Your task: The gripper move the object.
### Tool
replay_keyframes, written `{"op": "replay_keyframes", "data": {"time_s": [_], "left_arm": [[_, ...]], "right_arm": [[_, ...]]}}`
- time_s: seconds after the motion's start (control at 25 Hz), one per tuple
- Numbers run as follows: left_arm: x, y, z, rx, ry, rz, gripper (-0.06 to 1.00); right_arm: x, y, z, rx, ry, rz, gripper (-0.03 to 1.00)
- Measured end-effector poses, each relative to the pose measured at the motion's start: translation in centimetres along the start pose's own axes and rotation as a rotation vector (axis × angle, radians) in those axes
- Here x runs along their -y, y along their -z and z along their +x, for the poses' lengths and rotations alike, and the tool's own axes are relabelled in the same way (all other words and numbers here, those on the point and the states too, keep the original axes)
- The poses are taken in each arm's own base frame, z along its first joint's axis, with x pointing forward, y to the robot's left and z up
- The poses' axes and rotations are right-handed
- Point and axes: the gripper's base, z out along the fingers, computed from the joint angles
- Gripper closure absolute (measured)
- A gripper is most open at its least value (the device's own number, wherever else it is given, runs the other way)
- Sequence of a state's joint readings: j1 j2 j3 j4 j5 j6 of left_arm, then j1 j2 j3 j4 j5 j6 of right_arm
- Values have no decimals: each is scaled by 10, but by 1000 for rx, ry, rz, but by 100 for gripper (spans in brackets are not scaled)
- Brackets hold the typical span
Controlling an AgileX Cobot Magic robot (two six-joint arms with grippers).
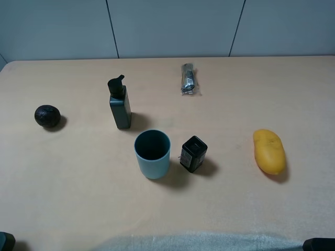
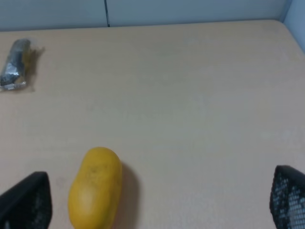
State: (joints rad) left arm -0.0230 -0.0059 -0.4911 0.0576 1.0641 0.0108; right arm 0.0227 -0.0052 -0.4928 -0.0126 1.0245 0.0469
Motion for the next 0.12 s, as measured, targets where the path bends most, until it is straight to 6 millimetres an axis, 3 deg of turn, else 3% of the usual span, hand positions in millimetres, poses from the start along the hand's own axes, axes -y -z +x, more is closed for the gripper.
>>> {"op": "replay_keyframes", "data": {"time_s": [0.12], "left_arm": [[0,0,0,0,0,0,4]], "right_arm": [[0,0,0,0,-1,-2,27]]}}
